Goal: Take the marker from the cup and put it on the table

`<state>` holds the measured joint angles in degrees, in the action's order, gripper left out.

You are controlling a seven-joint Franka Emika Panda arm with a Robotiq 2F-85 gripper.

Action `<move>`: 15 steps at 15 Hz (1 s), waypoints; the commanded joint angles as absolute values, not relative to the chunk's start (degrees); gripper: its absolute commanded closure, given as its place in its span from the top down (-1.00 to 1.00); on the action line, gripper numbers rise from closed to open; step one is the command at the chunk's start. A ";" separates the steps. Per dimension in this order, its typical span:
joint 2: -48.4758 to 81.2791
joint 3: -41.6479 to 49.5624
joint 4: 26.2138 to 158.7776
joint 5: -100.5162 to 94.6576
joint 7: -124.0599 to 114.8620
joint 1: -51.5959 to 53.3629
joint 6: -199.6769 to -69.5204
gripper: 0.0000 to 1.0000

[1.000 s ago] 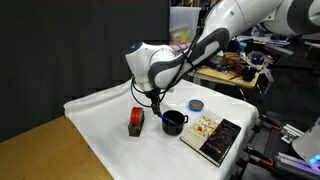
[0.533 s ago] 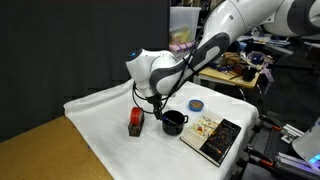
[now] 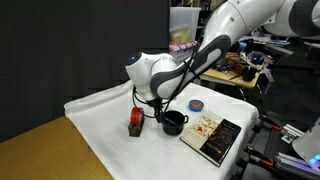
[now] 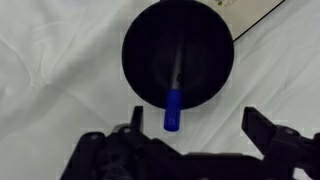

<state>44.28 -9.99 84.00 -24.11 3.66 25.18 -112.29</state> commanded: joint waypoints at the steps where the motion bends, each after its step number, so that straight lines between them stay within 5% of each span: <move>1: 44.38 -9.48 83.69 -23.79 3.83 25.56 -112.19 1.00; 15: 46.12 -8.78 80.54 -23.84 3.67 25.99 -110.40 1.00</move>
<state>44.63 -9.51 83.24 -24.07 3.60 25.22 -112.30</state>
